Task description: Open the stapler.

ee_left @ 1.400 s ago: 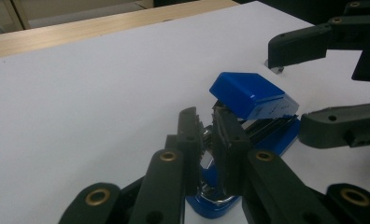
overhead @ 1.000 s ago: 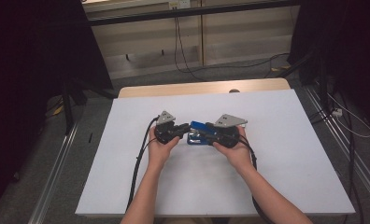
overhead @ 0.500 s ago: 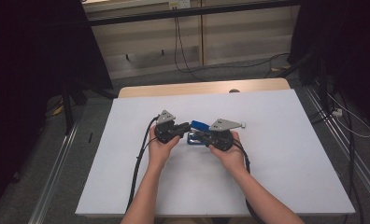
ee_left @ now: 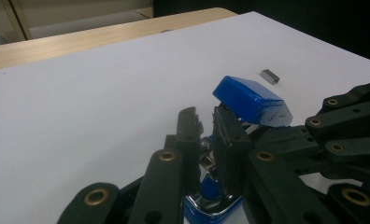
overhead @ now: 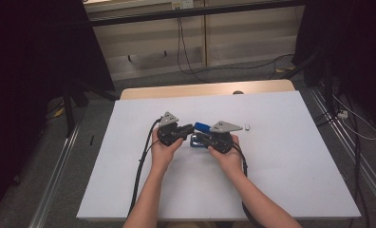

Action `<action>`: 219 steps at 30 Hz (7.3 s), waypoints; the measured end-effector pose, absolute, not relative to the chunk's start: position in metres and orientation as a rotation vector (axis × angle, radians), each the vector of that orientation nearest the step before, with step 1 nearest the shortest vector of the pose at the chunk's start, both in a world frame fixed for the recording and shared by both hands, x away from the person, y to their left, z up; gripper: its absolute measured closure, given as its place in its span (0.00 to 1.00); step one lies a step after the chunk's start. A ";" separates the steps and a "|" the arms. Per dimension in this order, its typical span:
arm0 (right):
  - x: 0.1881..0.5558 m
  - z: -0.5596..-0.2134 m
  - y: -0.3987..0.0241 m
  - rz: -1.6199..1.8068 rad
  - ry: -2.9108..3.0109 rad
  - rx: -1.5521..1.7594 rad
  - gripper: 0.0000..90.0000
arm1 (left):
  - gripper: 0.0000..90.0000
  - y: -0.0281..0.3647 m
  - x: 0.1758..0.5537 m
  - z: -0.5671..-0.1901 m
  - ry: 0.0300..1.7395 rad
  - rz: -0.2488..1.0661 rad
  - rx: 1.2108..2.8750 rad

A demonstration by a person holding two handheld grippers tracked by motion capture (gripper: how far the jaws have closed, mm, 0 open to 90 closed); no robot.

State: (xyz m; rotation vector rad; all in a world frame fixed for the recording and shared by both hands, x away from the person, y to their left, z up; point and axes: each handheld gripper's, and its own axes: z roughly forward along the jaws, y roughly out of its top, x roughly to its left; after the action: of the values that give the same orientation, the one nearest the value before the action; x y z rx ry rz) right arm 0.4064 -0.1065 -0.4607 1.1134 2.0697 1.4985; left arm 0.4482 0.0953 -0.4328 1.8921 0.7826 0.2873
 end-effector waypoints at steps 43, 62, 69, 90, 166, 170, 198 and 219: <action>0.408 -0.459 -0.105 1.449 1.987 1.164 1.00 | 0.91 0.091 0.447 -0.437 0.777 0.282 1.905; 0.407 -0.455 -0.104 1.396 1.974 1.162 1.00 | 0.95 0.083 0.447 -0.451 0.772 0.283 1.980; 0.406 -0.451 -0.105 1.376 1.958 1.175 1.00 | 0.95 0.084 0.448 -0.451 0.787 0.267 1.951; 0.403 -0.438 -0.117 1.283 1.886 1.204 1.00 | 0.94 0.085 0.448 -0.458 0.790 0.258 1.951; 0.406 -0.450 -0.188 1.181 1.886 1.261 1.00 | 0.95 0.085 0.445 -0.452 0.797 0.261 1.913; 0.407 -0.437 -0.197 1.184 1.875 1.241 1.00 | 0.92 0.085 0.444 -0.452 0.804 0.252 1.905; 0.426 -0.434 -0.241 1.019 1.848 1.421 0.48 | 0.21 0.111 0.435 -0.425 0.927 0.258 1.848; 0.439 -0.441 -0.244 0.959 1.846 1.538 0.37 | 0.14 0.109 0.435 -0.425 0.912 0.285 1.859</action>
State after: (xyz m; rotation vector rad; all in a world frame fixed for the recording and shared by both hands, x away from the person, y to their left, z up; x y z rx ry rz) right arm 0.4392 -0.2444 -0.4413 1.5378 1.8461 0.9586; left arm 0.4345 0.1093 -0.4251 1.8590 0.9119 0.2854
